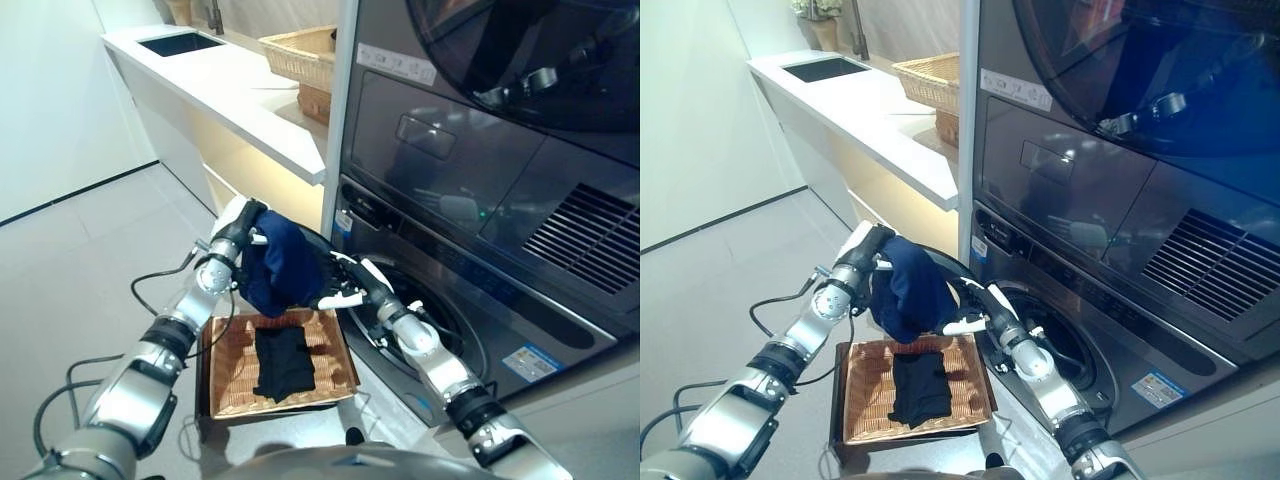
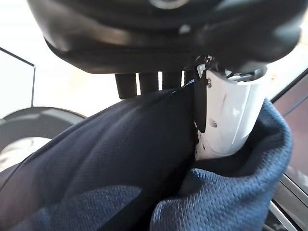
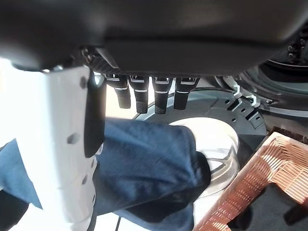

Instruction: Pick up the clothes and place them into the washing machine

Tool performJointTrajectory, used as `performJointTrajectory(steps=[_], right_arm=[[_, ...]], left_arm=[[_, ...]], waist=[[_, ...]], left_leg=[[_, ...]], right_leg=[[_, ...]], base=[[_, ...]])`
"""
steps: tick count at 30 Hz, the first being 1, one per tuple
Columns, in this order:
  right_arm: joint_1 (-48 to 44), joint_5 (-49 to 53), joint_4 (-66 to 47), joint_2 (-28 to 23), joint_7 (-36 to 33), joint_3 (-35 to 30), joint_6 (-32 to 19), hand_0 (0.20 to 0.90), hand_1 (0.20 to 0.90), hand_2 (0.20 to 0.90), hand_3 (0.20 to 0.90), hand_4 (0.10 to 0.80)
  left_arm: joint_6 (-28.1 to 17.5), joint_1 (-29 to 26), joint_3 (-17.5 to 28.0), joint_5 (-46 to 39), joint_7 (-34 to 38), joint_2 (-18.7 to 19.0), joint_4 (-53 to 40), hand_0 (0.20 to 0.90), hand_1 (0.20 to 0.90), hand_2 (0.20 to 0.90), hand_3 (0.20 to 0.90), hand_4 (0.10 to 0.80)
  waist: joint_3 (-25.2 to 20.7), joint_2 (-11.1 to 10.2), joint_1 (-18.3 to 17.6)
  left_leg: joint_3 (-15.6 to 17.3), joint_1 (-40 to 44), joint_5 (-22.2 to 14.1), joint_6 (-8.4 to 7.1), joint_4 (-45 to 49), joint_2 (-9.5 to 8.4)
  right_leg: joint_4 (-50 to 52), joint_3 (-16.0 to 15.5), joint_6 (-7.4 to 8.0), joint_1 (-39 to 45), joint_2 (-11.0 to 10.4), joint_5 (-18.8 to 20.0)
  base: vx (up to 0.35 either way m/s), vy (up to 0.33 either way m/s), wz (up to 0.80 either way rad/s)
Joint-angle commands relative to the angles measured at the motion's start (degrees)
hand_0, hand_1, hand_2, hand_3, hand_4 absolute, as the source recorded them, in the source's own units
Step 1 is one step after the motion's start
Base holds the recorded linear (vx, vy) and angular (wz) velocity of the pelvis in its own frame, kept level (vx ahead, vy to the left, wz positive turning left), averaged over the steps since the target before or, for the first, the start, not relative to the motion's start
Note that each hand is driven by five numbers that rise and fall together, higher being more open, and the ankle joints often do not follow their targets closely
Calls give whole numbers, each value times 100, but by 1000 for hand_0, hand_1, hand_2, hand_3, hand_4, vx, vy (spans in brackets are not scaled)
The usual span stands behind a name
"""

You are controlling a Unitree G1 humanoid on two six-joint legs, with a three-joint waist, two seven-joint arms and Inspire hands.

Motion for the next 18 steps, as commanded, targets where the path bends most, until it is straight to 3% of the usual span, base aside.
performJointTrajectory(steps=[1,18], right_arm=[[-813,204,154,131,-121,-76,-390,900,900,900,900,800],[-1395,389,620,522,-43,523,-297,900,900,900,900,800]], left_arm=[[-381,-1017,-210,-86,140,-110,-167,200,200,200,200,300],[-374,-920,-475,-451,-34,-517,-372,200,200,200,200,300]], waist=[[-568,123,233],[-569,145,290]], left_leg=[[-378,-171,-147,-273,131,-100],[-380,-173,-148,-270,127,-98]], right_leg=[[749,-143,156,-81,-1,-573],[743,-146,140,-85,-10,-564]], base=[[0,0,0],[0,0,0]])
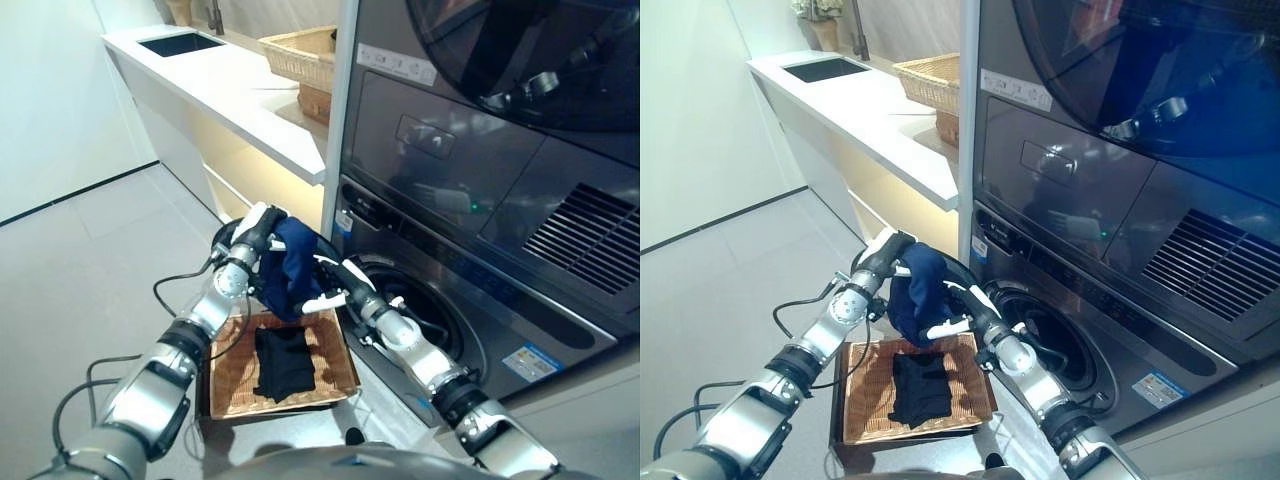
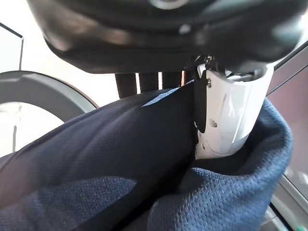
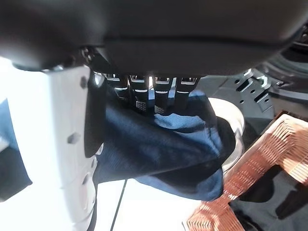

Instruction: Pick up the clothes and place them into the washing machine

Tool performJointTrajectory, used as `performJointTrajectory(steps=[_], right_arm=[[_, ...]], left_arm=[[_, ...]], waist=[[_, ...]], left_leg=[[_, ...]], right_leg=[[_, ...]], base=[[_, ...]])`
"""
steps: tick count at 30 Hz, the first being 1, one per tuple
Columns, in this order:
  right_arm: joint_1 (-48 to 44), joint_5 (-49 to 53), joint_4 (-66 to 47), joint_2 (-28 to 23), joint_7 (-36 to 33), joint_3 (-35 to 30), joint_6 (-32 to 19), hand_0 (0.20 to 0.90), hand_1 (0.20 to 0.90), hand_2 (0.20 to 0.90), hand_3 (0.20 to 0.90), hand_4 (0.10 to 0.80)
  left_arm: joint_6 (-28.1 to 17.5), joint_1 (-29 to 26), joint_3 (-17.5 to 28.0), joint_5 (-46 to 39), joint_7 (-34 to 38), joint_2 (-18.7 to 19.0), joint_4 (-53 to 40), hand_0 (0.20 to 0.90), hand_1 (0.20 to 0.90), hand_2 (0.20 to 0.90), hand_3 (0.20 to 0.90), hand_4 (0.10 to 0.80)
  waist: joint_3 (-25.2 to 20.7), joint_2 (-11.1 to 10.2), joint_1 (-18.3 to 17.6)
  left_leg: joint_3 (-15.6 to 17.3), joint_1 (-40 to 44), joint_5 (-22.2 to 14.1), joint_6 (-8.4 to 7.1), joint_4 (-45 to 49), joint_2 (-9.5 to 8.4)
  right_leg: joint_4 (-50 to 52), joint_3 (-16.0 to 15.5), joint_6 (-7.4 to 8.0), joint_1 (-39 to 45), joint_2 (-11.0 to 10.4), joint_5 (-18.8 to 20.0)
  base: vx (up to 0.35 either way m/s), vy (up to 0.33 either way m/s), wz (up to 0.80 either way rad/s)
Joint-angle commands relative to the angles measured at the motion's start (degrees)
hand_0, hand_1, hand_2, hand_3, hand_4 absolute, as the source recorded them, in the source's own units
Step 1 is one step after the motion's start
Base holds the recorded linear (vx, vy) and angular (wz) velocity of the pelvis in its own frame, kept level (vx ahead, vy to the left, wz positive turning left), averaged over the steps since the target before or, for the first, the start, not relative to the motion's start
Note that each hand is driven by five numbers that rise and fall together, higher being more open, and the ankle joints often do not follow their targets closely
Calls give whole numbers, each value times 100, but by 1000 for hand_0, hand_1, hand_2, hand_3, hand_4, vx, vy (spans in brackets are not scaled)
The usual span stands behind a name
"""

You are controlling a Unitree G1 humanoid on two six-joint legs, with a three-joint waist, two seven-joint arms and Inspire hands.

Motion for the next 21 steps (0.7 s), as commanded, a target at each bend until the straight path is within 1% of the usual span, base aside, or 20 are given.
performJointTrajectory(steps=[1,8,16,21], right_arm=[[-824,265,173,297,-49,-165,-421,900,900,900,900,800],[-1036,341,325,413,-67,-25,-388,900,900,900,900,800],[-1092,369,413,454,-116,-43,-364,900,900,900,900,800],[-1162,493,524,509,-153,-55,-347,900,900,900,900,800]], left_arm=[[-381,-922,-247,-198,149,-143,-362,200,200,200,200,300],[-395,-875,-385,-360,63,-272,-512,200,200,200,200,300],[-403,-697,-449,-548,-67,-386,-799,200,200,200,200,300],[-396,-651,-568,-634,-163,-497,-934,200,200,200,200,300]], waist=[[-564,142,271],[-565,142,313],[-551,145,347],[-539,145,364]], left_leg=[[-384,-176,-151,-272,102,-99],[-400,-184,-151,-268,106,-97],[-414,-183,-160,-263,113,-96],[-431,-198,-161,-264,113,-91]], right_leg=[[742,-147,141,-86,-10,-565],[739,-166,139,-77,-18,-568],[738,-167,131,-67,-21,-571],[721,-189,130,-74,-33,-566]], base=[[0,0,0],[0,0,0],[0,0,0],[0,0,0]])
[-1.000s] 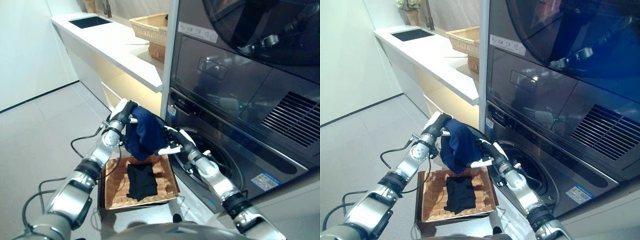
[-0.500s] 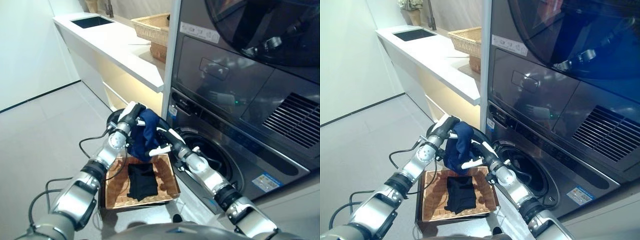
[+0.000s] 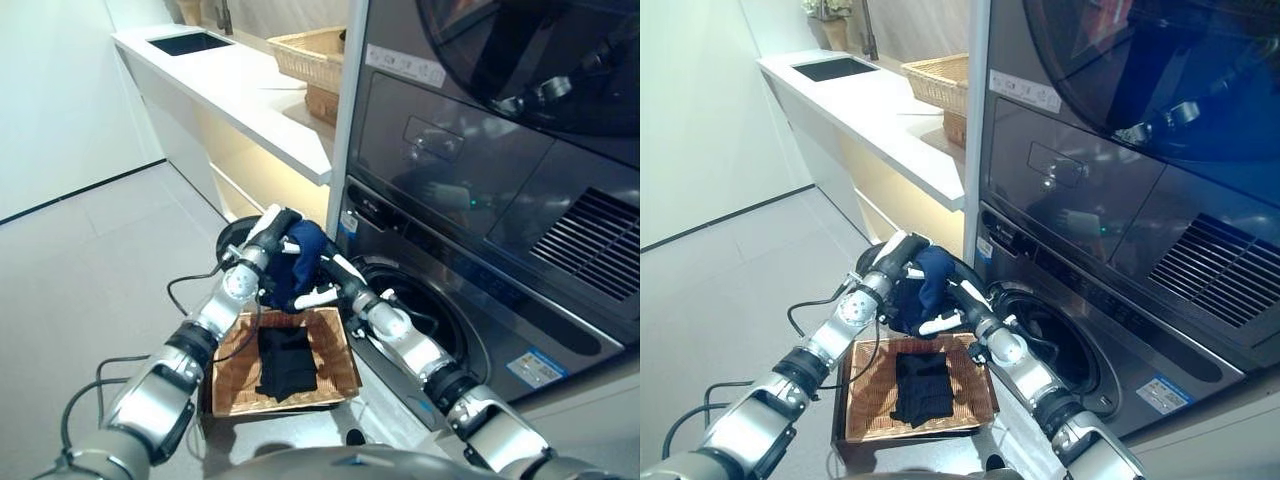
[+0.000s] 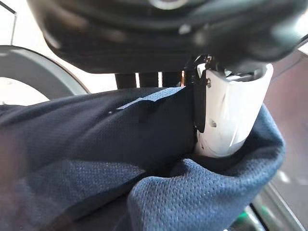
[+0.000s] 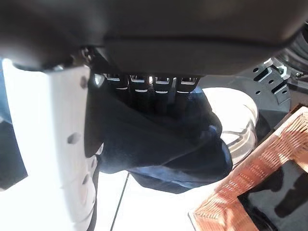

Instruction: Pick up the clothes and place them into the washing machine

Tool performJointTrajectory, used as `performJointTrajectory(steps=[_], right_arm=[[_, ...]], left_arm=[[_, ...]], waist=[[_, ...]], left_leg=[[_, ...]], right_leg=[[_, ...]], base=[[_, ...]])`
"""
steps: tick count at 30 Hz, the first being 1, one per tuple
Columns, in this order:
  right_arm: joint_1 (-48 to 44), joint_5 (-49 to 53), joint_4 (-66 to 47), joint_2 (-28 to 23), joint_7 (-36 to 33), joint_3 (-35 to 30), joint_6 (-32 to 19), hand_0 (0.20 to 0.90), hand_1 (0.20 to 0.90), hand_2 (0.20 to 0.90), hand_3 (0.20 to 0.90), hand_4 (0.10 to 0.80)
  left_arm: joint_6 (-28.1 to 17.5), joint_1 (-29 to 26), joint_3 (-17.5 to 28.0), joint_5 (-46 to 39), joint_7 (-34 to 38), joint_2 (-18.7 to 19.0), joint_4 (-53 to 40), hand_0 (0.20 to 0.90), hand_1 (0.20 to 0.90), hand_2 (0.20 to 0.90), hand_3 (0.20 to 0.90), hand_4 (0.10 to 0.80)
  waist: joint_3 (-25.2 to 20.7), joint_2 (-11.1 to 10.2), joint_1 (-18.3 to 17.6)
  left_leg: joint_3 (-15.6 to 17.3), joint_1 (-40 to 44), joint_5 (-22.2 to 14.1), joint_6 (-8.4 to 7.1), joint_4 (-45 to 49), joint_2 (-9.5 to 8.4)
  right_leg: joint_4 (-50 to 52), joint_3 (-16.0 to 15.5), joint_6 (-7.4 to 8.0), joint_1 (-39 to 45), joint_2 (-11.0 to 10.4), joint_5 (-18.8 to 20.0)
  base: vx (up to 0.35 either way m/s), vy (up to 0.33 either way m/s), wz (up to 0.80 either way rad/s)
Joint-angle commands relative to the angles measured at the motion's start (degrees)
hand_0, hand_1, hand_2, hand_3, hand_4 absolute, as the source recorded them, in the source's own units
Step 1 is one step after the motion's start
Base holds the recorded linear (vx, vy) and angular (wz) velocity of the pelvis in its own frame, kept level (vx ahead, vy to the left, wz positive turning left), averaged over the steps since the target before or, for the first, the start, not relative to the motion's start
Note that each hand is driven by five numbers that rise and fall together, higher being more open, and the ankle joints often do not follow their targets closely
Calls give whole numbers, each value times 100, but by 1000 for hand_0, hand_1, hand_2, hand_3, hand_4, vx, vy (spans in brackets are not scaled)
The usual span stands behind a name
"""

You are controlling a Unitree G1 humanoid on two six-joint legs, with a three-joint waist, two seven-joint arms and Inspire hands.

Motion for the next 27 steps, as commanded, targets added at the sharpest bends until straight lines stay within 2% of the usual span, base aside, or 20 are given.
performJointTrajectory(steps=[1,11,27], right_arm=[[-867,249,287,385,-119,-192,-354,900,900,900,900,800],[-1086,558,578,581,-236,-166,-341,900,900,900,900,800],[-1068,783,541,575,-252,-182,-447,900,900,900,900,800]], left_arm=[[-502,-721,-337,-251,31,-388,-478,200,200,200,200,300],[-520,-624,-574,-753,-154,-552,-826,200,200,200,200,300],[-544,-441,-616,-1260,-249,-640,-888,200,200,200,200,300]], waist=[[-537,143,243],[-526,173,308],[-514,180,341]], left_leg=[[-420,-193,-162,-265,113,-91],[-455,-201,-166,-258,122,-103],[-477,-209,-154,-258,114,-113]], right_leg=[[721,-179,131,-75,-30,-565],[731,-204,126,-59,-35,-573],[717,-217,130,-67,-40,-554]], base=[[0,0,0],[0,0,0],[-2,-1,1]])
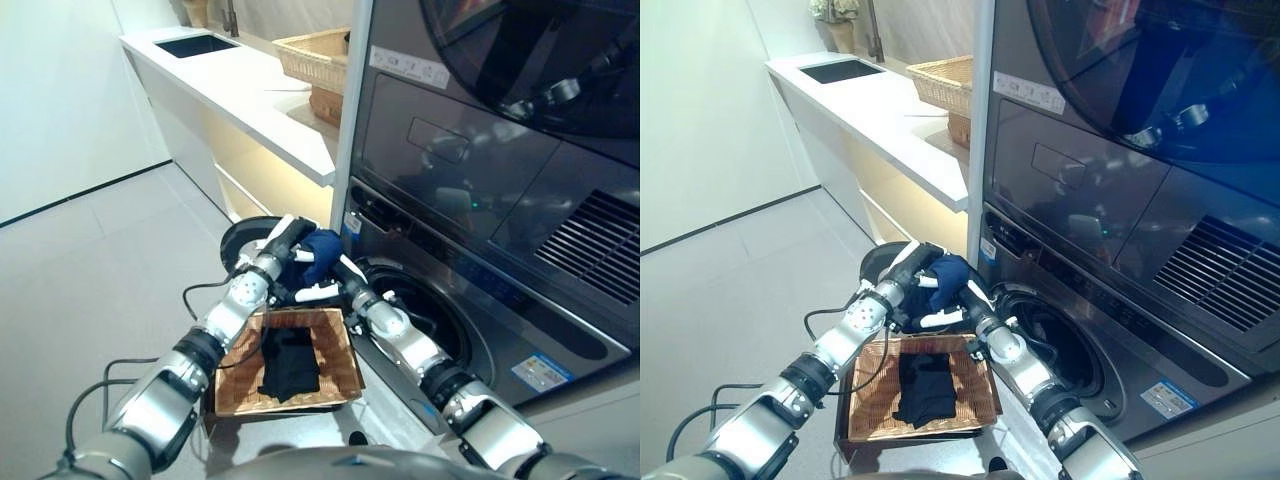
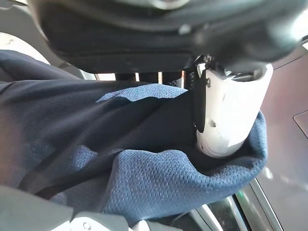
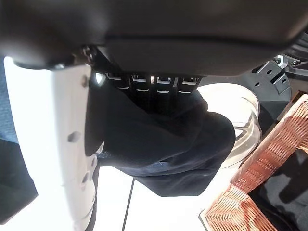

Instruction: Pick up the clothes and place them into the washing machine

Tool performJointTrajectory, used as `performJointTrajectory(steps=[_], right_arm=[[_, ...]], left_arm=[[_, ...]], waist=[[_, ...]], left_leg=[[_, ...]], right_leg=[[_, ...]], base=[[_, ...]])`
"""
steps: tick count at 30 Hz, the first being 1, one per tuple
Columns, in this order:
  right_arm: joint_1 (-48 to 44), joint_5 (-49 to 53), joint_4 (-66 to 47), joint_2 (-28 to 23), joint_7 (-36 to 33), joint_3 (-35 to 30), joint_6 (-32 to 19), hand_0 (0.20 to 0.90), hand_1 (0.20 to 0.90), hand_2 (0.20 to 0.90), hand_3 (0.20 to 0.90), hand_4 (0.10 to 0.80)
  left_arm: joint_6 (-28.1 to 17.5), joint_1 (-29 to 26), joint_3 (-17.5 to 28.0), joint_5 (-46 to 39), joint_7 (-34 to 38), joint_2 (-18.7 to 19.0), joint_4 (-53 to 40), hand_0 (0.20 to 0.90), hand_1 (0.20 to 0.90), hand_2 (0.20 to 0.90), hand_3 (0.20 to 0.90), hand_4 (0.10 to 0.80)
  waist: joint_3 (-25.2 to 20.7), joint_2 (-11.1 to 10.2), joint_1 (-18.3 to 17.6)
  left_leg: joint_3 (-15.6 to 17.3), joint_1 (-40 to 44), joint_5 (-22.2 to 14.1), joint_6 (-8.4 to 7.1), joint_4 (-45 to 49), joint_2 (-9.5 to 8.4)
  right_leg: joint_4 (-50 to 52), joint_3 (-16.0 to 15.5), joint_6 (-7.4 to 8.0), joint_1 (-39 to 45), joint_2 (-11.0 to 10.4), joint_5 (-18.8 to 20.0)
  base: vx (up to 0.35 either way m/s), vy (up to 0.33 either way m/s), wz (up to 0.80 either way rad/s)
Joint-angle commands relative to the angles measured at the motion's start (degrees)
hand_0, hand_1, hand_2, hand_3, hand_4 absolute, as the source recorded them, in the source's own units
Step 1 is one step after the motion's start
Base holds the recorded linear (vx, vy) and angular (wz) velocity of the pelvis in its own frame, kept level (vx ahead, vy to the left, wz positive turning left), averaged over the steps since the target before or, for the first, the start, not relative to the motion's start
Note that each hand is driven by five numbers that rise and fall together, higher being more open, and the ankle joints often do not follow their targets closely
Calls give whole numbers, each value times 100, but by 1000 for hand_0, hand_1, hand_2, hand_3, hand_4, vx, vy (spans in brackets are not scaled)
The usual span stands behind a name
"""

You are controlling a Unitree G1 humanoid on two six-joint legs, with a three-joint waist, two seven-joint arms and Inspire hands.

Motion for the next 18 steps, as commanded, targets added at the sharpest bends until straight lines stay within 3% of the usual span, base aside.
performJointTrajectory(steps=[1,2,3,4,5,18], right_arm=[[-918,189,141,456,-10,-190,-485,900,900,900,900,800],[-904,195,137,448,-11,-198,-495,900,900,900,900,800],[-896,188,145,448,-12,-202,-496,535,535,535,535,539],[-898,154,145,439,-29,-210,-504,455,455,455,455,482],[-902,42,120,401,-74,-219,-510,200,200,200,200,300],[-938,-381,239,352,-202,-259,-503,200,200,200,200,300]], left_arm=[[-584,-571,-214,-338,-34,-508,-809,200,200,200,200,300],[-579,-564,-213,-336,-28,-511,-798,200,200,200,200,300],[-579,-562,-212,-330,-23,-516,-768,200,200,200,200,300],[-575,-560,-212,-334,-27,-512,-769,200,200,200,200,300],[-573,-565,-201,-331,-23,-498,-778,200,200,200,200,300],[-563,-641,-248,-215,-13,-503,-732,200,200,200,200,300]], waist=[[-479,127,307],[-477,128,305],[-475,126,305],[-476,128,305],[-477,128,301],[-478,151,291]], left_leg=[[-404,-194,-162,-255,115,-112],[-406,-192,-161,-255,113,-110],[-406,-192,-162,-254,114,-110],[-407,-192,-161,-253,112,-111],[-402,-189,-163,-255,110,-113],[-425,-182,-164,-248,105,-114]], right_leg=[[725,-111,146,-87,-28,-540],[724,-105,146,-91,-30,-537],[726,-108,146,-93,-31,-540],[725,-108,146,-93,-31,-539],[724,-108,148,-93,-32,-536],[741,-132,137,-83,-26,-570]], base=[[0,0,0],[0,0,0],[0,0,0],[0,0,0],[0,0,0],[0,0,0]])
